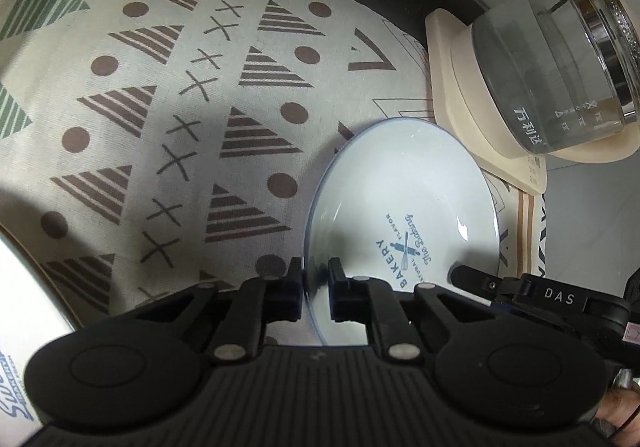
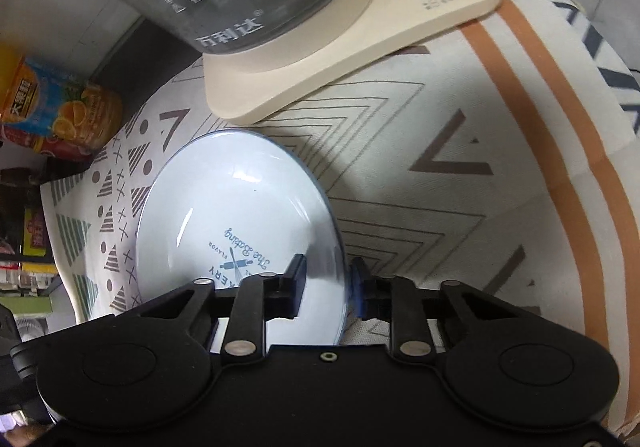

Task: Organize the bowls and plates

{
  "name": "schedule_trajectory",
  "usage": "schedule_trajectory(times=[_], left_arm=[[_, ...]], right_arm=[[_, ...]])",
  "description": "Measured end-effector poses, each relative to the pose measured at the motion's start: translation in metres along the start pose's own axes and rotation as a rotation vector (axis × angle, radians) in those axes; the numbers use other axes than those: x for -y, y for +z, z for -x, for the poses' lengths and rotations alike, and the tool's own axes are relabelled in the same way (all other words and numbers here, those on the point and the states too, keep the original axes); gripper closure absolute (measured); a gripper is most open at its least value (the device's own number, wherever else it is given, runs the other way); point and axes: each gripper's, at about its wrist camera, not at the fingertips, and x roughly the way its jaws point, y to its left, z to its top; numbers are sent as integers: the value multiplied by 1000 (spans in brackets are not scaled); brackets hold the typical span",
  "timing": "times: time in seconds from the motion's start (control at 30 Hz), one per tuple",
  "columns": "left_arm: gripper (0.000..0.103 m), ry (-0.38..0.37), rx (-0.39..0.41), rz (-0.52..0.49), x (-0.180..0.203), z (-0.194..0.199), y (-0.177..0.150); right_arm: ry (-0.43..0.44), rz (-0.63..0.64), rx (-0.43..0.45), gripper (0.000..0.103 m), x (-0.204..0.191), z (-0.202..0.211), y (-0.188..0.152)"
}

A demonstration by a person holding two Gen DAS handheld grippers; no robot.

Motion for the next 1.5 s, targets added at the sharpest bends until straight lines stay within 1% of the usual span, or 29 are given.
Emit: schedule_trajectory(times=[0.1,0.23,0.3,0.4,0.47,0.67,1.03,1.3,1.5], left_arm=[[92,2,33,-26,4,8,1],[92,-23,67,-23,0,23,6],[92,-31,86,-24,-1,30,7],[92,-30,114,-22,-4,41,9],[92,-35,131,-15,-7,48,10],[92,-44,160,-2,-20,69,9],[92,-50,210,44,-57,105,-4],[92,-46,244,75,-89,134,-19],[92,-34,266,89,-111,153,-34]], right_arm=[[14,11,25,88,-1,3,0],[71,12,77,94,-3,20,-1],[89,29,98,94,-8,28,-2],[63,83,131,94,-24,35,-4],[66,105,152,94,-32,38,-6],[74,112,176,94,-51,43,-10],[97,167,210,94,-96,55,-30],[126,225,223,94,-125,56,-54],[152,248,217,94,-143,53,-75]])
